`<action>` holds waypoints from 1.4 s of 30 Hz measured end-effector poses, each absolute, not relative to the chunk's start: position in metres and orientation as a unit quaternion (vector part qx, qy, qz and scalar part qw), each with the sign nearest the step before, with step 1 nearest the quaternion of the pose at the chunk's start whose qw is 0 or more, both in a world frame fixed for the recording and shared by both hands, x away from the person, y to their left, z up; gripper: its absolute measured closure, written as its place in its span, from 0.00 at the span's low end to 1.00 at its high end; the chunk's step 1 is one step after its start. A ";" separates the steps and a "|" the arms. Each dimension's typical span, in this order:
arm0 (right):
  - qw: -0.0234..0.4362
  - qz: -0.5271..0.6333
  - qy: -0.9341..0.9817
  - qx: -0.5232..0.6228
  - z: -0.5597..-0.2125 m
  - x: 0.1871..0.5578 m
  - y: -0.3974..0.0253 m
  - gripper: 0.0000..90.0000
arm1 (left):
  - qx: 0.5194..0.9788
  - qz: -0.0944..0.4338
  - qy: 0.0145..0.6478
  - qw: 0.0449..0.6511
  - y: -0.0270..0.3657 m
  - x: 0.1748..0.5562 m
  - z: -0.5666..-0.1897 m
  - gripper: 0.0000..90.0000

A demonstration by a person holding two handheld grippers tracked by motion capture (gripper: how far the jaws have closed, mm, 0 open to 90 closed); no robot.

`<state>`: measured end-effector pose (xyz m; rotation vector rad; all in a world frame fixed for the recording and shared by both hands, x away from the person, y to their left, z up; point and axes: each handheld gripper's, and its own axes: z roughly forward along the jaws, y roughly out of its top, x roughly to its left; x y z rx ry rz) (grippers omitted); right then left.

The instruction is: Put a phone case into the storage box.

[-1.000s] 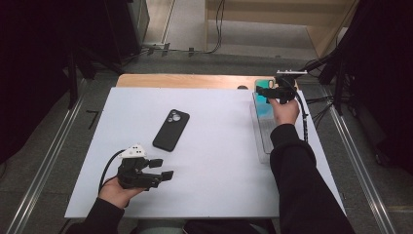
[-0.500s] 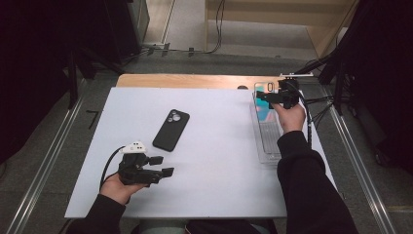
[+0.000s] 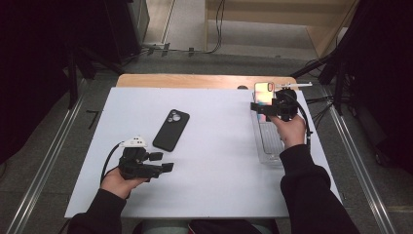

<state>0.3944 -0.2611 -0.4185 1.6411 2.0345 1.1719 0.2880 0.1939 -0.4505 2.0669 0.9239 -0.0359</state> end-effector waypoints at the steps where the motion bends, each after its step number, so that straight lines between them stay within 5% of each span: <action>1: 0.138 0.406 0.707 0.561 -0.418 0.392 -0.259 0.01 | 0.827 -0.014 0.368 0.425 0.194 0.289 -0.450 0.35; 6: 0.121 0.414 0.721 0.543 -0.415 0.380 -0.253 0.02 | 0.829 -0.014 0.368 0.420 0.193 0.292 -0.451 0.35; 10: 0.112 0.419 0.732 0.525 -0.412 0.368 -0.249 0.12 | 0.828 -0.014 0.370 0.421 0.194 0.294 -0.451 0.35; 42: 0.030 0.441 0.801 0.404 -0.430 0.289 -0.230 0.24 | 0.823 -0.013 0.378 0.423 0.197 0.304 -0.448 0.35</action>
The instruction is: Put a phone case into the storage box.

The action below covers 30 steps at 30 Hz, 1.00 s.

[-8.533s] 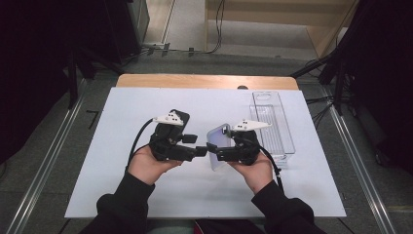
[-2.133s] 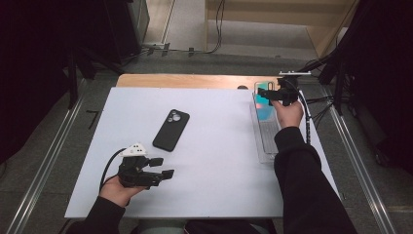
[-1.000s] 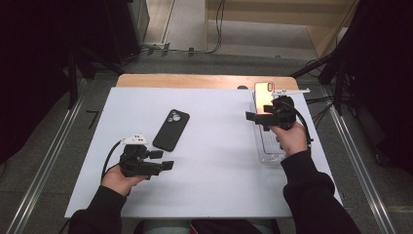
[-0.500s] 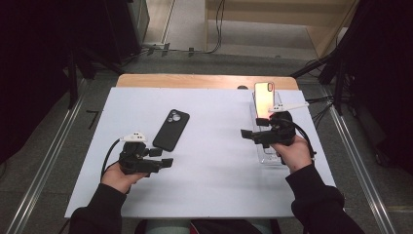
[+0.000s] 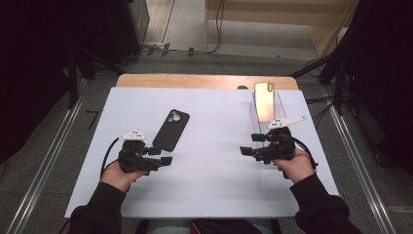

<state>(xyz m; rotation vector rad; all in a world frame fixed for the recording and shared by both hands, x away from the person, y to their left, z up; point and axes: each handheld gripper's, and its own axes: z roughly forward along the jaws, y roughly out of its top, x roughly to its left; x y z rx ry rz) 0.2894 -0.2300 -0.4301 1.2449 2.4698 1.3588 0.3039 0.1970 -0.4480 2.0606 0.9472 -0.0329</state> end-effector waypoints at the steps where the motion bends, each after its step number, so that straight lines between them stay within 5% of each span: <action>1: 0.028 0.442 0.801 0.402 -0.431 0.287 -0.230 0.24 | 0.824 -0.013 0.377 0.423 0.197 0.304 -0.448 0.35; 30: 0.013 0.422 0.827 0.372 -0.463 0.241 -0.250 0.25 | 0.823 -0.010 0.383 0.420 0.196 0.305 -0.445 0.35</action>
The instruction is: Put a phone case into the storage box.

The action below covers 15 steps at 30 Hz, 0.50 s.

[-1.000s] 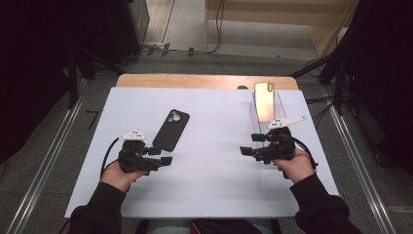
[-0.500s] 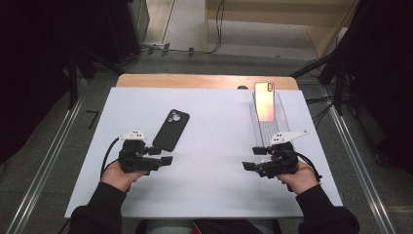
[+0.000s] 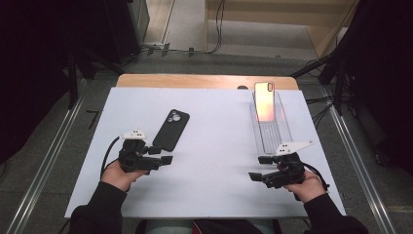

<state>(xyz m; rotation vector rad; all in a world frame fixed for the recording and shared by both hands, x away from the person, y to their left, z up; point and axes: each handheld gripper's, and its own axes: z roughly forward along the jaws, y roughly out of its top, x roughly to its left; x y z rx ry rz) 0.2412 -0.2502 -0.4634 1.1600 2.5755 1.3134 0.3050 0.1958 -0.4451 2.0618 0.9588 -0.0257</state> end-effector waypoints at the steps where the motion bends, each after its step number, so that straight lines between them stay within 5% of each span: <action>1: 0.013 0.421 0.827 0.372 -0.463 0.241 -0.250 0.25 | 0.822 -0.009 0.384 0.421 0.195 0.305 -0.445 0.35; 10: 0.011 0.421 0.827 0.372 -0.465 0.240 -0.252 0.25 | 0.819 0.032 0.400 0.410 0.188 0.314 -0.439 0.23; 15: 0.008 0.422 0.829 0.367 -0.466 0.240 -0.251 0.25 | 0.797 0.039 0.420 0.433 0.188 0.322 -0.435 0.04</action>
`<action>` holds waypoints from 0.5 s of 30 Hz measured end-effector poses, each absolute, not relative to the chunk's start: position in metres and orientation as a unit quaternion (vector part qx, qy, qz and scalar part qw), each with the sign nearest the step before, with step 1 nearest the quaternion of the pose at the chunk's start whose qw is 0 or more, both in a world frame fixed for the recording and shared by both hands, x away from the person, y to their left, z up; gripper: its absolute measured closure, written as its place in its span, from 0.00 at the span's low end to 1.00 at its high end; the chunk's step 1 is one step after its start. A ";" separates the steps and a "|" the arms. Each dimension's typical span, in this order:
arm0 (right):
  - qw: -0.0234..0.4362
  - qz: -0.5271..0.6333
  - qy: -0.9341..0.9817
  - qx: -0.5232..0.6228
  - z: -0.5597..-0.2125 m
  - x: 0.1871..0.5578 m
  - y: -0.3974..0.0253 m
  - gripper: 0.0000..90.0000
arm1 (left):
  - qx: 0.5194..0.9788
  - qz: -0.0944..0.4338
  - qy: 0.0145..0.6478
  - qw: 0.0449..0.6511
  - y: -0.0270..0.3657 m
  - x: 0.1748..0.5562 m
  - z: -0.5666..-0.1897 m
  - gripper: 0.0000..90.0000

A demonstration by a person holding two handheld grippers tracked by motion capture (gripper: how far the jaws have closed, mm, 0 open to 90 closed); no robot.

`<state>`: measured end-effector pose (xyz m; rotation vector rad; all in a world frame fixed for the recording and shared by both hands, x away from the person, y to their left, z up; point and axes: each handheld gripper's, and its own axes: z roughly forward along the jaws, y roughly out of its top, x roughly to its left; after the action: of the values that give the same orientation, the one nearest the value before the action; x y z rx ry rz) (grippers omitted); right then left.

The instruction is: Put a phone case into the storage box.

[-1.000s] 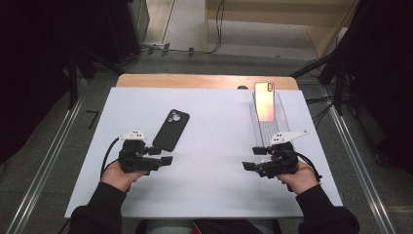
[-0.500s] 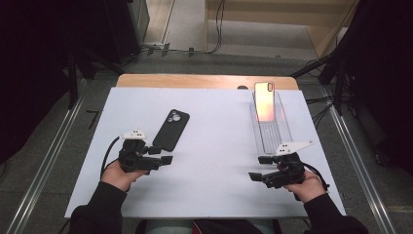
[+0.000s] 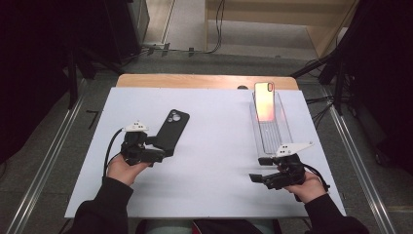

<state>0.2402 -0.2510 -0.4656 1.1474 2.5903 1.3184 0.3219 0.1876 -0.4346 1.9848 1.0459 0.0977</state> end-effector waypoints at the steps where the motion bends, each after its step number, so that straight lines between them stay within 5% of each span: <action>1: 0.008 0.423 0.829 0.366 -0.466 0.240 -0.251 0.25 | 0.791 0.044 0.425 0.438 0.188 0.324 -0.434 0.00; 15: 0.011 0.419 0.831 0.365 -0.467 0.241 -0.251 0.25 | 0.799 0.062 0.437 0.408 0.180 0.346 -0.437 0.00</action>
<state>0.2412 -0.2509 -0.4675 1.1394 2.5945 1.3071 0.3462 0.1803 -0.4372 2.0139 1.1019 0.1573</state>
